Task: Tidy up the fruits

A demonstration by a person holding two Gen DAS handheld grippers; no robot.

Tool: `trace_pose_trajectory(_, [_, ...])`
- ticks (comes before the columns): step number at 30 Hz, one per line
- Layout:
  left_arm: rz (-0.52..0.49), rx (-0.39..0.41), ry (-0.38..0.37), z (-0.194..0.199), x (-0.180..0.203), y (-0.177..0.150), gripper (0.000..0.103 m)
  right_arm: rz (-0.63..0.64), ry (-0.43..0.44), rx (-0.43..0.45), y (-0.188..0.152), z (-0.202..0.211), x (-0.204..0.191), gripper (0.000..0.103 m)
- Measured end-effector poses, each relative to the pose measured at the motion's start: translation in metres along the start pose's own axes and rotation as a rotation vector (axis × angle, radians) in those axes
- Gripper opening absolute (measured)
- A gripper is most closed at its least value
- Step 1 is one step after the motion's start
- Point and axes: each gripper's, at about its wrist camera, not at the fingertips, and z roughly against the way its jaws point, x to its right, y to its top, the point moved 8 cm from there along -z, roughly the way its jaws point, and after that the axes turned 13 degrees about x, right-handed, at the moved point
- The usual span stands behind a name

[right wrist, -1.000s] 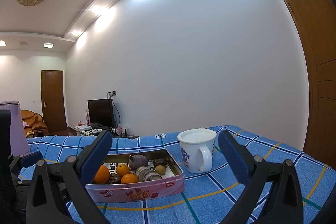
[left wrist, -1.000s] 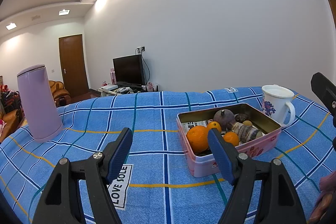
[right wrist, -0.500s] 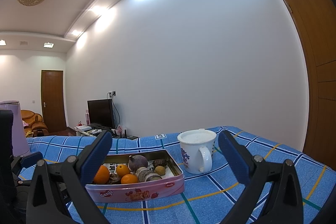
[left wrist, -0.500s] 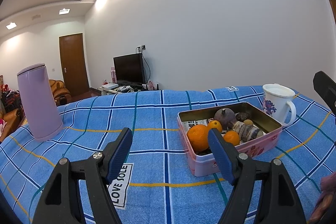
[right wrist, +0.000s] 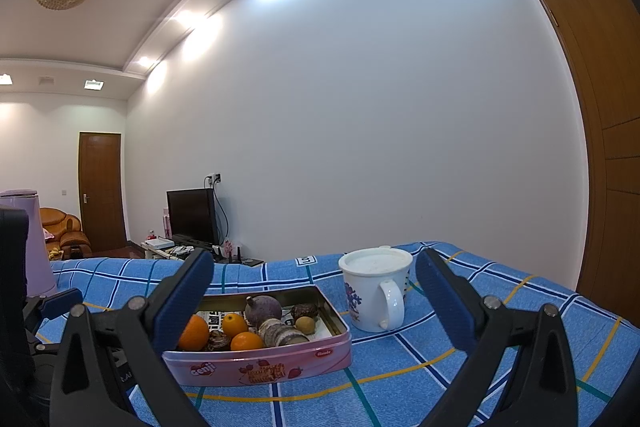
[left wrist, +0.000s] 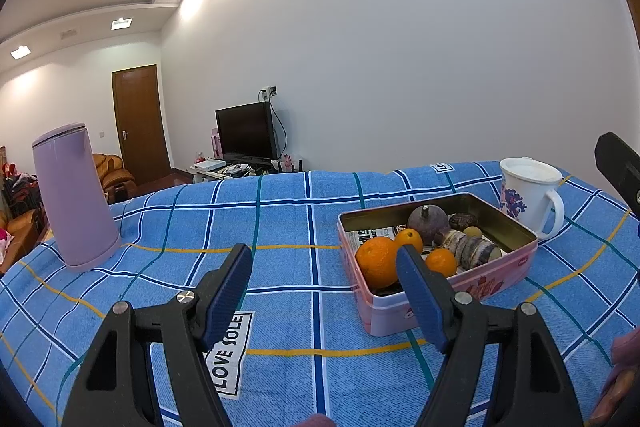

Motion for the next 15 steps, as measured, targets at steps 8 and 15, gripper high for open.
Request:
trace_pose_trajectory(8, [0.001,-0.004,-0.009,0.0004,0.0018,-0.0005,0.076,0.001,0.000,0.000,0.0003,0.0000,-0.0003,0.103])
trace_pose_trajectory(15, [0.027,-0.021,-0.016,-0.0022,-0.0008,-0.0021,0.076,0.001,0.000,-0.003,0.0003,0.0003,-0.0003,0.103])
